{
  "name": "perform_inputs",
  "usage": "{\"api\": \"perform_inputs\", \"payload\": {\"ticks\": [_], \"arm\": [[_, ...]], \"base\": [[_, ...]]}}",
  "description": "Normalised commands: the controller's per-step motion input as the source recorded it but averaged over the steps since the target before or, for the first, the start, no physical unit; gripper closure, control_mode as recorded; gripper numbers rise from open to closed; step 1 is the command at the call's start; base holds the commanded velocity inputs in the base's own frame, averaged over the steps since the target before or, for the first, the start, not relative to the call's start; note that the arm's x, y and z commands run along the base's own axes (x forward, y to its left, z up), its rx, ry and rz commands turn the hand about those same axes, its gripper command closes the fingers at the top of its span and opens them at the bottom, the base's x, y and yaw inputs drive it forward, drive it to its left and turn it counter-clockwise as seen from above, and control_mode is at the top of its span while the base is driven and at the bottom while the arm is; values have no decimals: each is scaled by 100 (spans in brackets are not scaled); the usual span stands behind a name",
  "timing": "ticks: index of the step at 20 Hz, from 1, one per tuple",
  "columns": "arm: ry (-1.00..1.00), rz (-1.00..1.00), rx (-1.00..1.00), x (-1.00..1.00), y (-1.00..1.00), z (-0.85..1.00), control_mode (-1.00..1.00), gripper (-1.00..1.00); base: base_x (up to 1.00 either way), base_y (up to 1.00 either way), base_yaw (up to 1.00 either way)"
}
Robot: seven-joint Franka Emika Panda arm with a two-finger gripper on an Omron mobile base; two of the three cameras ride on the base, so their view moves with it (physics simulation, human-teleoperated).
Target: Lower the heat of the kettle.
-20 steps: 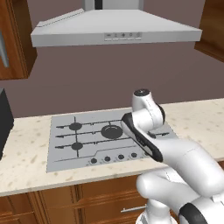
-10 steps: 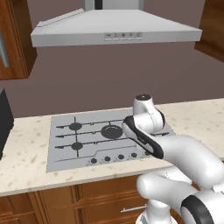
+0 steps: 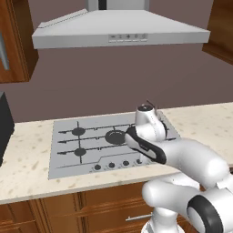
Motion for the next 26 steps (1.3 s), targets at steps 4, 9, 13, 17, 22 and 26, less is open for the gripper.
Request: {"api": "perform_inputs", "payload": {"ticks": [4, 9, 13, 17, 22, 26], "arm": [[9, 0, 0, 16, 12, -30, -100, -100], [0, 0, 0, 2, 0, -24, -100, -100], [0, 3, 0, 0, -8, -13, -100, -100], [0, 3, 0, 4, -8, -9, -100, -100], [0, 5, 0, 6, -11, -12, -100, -100], [0, 4, 0, 0, -5, -12, -100, -100]], "base": [[0, 0, 0], [0, 0, 0], [0, 0, 0], [0, 0, 0], [0, 0, 0], [0, 0, 0]]}}
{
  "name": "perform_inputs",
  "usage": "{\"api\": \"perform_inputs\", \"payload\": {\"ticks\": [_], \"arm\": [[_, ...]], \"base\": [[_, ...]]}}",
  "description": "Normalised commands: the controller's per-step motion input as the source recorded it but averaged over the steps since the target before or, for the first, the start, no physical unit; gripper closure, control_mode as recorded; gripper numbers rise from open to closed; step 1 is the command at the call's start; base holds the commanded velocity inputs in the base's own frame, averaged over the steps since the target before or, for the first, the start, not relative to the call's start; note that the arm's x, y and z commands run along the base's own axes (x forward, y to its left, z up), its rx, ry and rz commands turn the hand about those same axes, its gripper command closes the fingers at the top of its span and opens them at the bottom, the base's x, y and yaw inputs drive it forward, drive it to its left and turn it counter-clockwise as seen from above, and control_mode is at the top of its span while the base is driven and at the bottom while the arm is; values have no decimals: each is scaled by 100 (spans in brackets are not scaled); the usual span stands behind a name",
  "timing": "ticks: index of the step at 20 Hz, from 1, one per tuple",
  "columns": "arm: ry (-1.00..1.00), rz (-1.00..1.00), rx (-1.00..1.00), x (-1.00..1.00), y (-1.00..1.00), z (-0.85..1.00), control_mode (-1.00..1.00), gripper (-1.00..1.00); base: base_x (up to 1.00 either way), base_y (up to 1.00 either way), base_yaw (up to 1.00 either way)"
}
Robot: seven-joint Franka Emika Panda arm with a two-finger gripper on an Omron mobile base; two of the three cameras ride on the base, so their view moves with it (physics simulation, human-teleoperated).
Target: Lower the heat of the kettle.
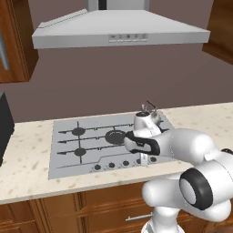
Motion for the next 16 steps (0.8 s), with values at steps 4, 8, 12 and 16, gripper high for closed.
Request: {"api": "perform_inputs", "payload": {"ticks": [4, 8, 12, 16], "arm": [[0, 3, 0, 0, 0, -14, -100, -100], [0, 0, 0, 4, 0, -12, -100, -100], [1, 0, 0, 2, 0, -11, -100, -100], [1, 0, 0, 1, 0, -8, -100, -100]], "base": [[0, 0, 0], [0, 0, 0], [0, 0, 0], [0, 0, 0]]}}
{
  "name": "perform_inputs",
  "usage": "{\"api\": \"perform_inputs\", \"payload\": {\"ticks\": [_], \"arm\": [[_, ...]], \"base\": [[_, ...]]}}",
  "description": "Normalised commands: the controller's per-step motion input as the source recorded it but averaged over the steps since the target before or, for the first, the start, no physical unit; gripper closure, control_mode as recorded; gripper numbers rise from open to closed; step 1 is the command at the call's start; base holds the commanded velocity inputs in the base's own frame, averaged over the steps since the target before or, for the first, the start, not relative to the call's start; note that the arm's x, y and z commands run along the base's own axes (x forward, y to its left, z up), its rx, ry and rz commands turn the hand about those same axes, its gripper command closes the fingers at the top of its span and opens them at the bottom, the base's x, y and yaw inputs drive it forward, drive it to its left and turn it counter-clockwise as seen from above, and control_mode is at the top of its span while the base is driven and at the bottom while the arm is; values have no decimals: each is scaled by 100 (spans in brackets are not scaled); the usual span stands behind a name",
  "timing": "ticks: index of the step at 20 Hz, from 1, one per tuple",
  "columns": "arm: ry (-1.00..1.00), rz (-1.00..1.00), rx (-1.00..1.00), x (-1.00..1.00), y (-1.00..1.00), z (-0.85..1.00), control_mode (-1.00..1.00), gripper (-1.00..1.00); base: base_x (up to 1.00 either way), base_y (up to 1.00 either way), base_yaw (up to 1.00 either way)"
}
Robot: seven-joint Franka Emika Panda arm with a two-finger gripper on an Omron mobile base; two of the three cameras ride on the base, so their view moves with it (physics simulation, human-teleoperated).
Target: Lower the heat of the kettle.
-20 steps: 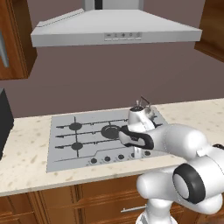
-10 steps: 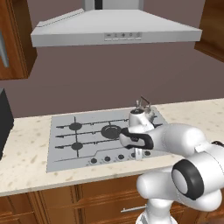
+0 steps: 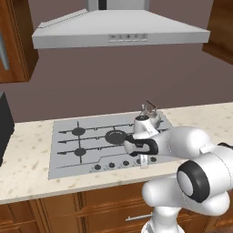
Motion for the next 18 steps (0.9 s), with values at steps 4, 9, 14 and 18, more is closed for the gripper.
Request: {"api": "perform_inputs", "payload": {"ticks": [4, 9, 14, 18], "arm": [[4, 0, 0, 5, 5, -6, -100, -100], [5, 0, 0, 9, 6, -3, -100, -100], [7, 0, 0, 10, 5, -5, -100, -100], [7, 0, 0, 6, 1, -11, -100, -100]], "base": [[0, 0, 0], [0, 0, 0], [0, 0, 0], [0, 0, 0]]}}
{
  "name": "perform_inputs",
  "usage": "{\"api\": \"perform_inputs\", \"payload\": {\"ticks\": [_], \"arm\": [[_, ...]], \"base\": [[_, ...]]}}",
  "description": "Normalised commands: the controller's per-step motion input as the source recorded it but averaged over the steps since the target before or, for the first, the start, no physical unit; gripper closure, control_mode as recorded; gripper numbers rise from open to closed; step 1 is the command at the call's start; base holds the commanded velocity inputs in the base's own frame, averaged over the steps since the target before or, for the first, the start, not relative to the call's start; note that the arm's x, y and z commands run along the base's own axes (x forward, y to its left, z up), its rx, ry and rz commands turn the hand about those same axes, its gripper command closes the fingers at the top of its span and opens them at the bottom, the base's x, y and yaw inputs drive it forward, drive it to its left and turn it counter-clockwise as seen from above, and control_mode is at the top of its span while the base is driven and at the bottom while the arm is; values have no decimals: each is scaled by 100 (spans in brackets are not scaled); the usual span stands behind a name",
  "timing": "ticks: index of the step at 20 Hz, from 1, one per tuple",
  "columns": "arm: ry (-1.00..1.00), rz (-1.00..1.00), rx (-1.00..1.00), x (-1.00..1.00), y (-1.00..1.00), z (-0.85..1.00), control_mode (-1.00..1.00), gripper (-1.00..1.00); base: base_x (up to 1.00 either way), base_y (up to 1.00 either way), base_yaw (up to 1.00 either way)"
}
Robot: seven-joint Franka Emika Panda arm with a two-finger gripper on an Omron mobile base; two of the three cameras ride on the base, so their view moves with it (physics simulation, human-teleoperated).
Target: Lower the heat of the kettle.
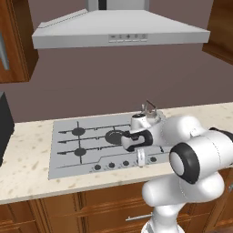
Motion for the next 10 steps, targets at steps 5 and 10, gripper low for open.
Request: {"api": "perform_inputs", "payload": {"ticks": [5, 10], "arm": [[3, 0, 0, 1, 1, -23, -100, -100], [-1, 0, 0, -4, 0, -33, -100, -100]], "base": [[0, 0, 0], [0, 0, 0]]}}
